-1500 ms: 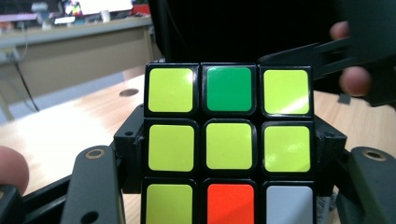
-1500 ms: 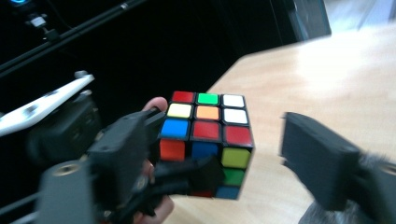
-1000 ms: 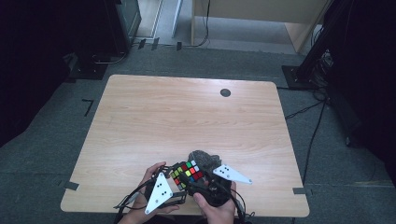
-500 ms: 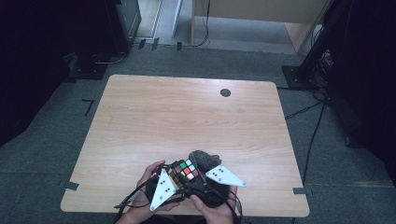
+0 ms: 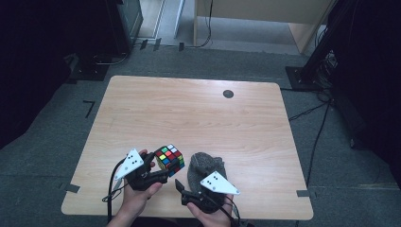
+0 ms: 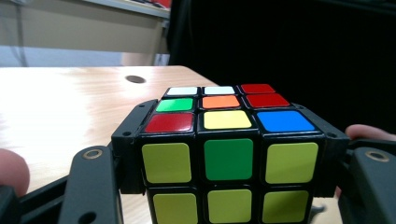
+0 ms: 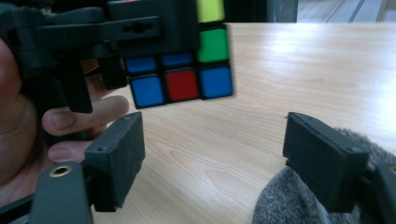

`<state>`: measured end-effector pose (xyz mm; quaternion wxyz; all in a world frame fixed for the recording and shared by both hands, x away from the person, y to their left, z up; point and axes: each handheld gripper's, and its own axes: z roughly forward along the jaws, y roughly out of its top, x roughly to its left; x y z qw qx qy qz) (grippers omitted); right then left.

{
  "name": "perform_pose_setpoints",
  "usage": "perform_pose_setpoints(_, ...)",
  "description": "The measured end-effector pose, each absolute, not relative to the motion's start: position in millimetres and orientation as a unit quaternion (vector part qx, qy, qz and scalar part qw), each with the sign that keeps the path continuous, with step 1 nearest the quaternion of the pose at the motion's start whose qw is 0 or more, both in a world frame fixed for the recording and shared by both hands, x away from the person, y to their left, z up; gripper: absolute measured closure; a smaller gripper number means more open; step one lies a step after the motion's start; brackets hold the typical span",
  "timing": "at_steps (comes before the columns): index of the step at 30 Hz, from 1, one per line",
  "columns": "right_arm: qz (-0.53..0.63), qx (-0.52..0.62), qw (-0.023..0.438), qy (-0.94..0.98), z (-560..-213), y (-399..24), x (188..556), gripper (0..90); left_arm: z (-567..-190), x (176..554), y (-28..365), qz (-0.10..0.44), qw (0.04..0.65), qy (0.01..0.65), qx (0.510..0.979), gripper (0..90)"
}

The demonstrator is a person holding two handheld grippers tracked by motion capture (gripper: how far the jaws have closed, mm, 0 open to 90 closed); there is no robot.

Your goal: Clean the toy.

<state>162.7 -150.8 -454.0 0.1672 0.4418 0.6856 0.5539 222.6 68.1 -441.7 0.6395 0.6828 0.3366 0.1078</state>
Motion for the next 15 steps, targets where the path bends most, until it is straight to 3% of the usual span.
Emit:
perform_pose_setpoints(7,0.559,0.418,0.194,0.690,-452.0,-144.5,159.4,19.6,-440.5,214.1,53.0,0.057,0.653,0.326,0.681,32.8)
perform_pose_setpoints(15,0.559,0.404,0.234,0.685,-448.8,-144.2,153.0,33.7,-439.6,209.8,43.4,0.038,0.650,0.317,0.689,32.5)
